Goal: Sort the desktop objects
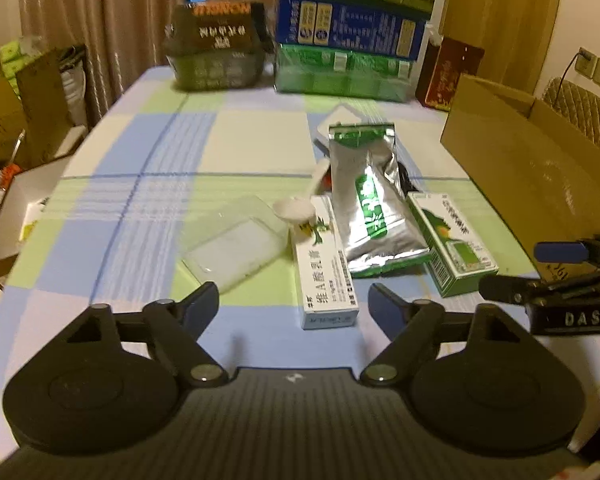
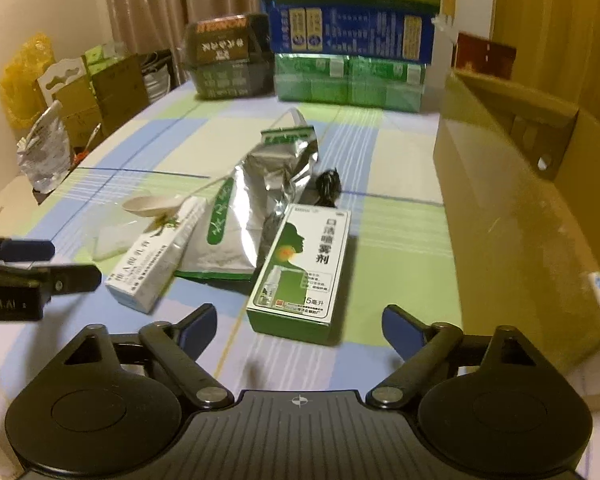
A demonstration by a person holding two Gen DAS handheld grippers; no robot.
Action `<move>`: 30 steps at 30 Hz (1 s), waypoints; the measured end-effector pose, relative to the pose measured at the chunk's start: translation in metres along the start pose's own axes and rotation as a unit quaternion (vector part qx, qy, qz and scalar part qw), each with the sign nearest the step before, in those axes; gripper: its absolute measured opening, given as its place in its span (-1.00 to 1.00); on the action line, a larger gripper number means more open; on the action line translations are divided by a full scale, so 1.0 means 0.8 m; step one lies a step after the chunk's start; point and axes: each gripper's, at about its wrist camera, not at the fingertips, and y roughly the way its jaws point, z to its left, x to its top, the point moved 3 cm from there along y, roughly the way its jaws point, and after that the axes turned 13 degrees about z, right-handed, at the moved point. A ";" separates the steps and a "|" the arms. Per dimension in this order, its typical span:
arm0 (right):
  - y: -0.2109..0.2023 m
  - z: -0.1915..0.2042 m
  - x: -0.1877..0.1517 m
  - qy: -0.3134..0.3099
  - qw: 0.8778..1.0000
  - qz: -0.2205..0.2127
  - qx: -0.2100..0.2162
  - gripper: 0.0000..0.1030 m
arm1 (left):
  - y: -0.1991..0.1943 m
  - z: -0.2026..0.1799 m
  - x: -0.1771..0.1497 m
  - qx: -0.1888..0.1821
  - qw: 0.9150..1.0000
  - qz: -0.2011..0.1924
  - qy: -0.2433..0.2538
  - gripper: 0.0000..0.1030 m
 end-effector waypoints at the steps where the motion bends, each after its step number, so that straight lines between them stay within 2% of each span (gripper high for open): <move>1: 0.004 -0.001 0.001 0.004 1.000 0.002 0.002 0.66 | 0.005 0.000 0.000 -0.002 1.000 0.003 0.000 0.49; 6: 0.020 -0.001 0.007 0.005 1.000 0.011 0.001 0.65 | 0.027 -0.001 0.008 -0.016 1.000 0.012 -0.004 0.49; 9: 0.030 -0.002 0.009 0.008 1.000 0.016 -0.003 0.62 | 0.040 -0.003 0.014 -0.012 1.000 0.021 -0.003 0.36; 15: 0.042 -0.006 0.014 0.018 1.000 0.022 -0.003 0.45 | 0.055 -0.013 0.021 -0.014 0.999 0.029 0.010 0.34; 18: 0.049 -0.005 0.018 0.017 1.000 0.024 0.000 0.27 | 0.062 -0.016 0.021 -0.016 0.999 0.035 0.014 0.32; 19: 0.051 -0.003 0.019 0.017 1.000 0.026 0.001 0.14 | 0.064 -0.017 0.021 -0.017 0.999 0.037 0.016 0.28; 20: 0.052 -0.002 0.019 0.016 1.000 0.026 0.000 0.11 | 0.066 -0.017 0.021 -0.016 0.999 0.039 0.016 0.26; 22: 0.051 0.000 0.018 0.012 1.000 0.025 -0.007 0.09 | 0.069 -0.018 0.020 -0.015 0.999 0.042 0.015 0.06; 27: 0.046 -0.001 0.012 0.013 0.999 0.027 -0.012 0.05 | 0.072 -0.021 0.022 -0.011 0.999 0.041 0.018 -0.29; 30: 0.039 -0.004 0.005 0.017 0.999 0.028 -0.013 0.03 | 0.071 -0.022 0.019 -0.008 0.999 0.039 0.011 -0.34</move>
